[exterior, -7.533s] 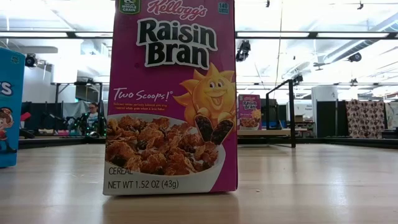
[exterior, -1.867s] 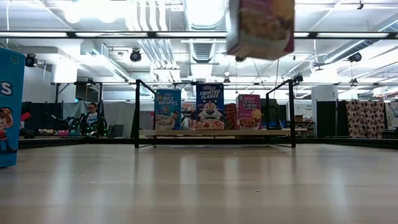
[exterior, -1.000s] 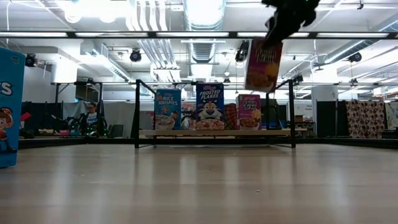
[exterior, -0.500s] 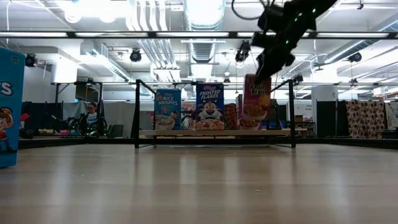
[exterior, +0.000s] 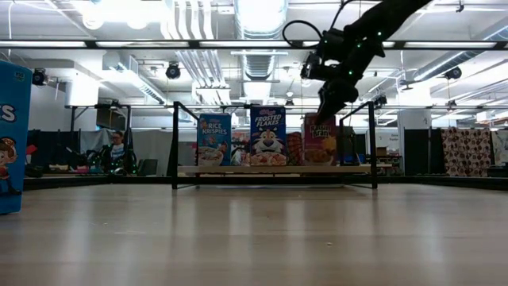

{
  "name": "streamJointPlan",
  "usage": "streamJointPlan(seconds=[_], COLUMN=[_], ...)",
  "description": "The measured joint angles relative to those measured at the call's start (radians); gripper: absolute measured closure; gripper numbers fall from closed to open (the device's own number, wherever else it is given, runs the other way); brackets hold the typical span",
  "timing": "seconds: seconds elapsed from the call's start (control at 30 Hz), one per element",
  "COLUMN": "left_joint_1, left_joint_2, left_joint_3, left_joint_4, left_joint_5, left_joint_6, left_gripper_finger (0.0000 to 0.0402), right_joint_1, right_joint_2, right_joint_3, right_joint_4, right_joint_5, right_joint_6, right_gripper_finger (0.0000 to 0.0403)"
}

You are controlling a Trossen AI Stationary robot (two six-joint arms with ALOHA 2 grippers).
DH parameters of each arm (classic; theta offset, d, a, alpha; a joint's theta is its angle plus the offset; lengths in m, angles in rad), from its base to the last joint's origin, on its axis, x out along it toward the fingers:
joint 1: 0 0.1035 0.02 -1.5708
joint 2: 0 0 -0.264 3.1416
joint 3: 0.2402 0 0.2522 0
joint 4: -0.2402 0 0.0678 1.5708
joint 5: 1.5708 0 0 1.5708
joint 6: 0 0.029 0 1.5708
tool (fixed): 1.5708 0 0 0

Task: Stack cereal on shelf
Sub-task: Put the bottom purple cereal box on the shelf aligned with the other purple cereal box

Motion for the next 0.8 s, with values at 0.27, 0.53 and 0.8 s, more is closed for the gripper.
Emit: streamJointPlan(seconds=[0.27, 0.53, 0.8], left_joint_1=[0.002, 0.002, 0.002], left_joint_2=[0.000, 0.000, 0.000], left_joint_3=[0.000, 0.000, 0.000], left_joint_4=[0.003, 0.011, 0.011], left_joint_5=[-0.013, -0.013, -0.012], left_joint_6=[0.018, 0.018, 0.016], left_gripper_finger=[0.0169, 0.0169, 0.0169], right_joint_1=[0.000, 0.000, 0.000], right_joint_2=[0.017, 0.015, 0.015], right_joint_3=[0.046, 0.073, 0.101], right_joint_4=[-0.068, -0.087, -0.114], right_joint_5=[0.002, 0.002, 0.011], right_joint_6=[0.056, 0.078, 0.075], right_gripper_finger=[0.0234, 0.0195, 0.0179])
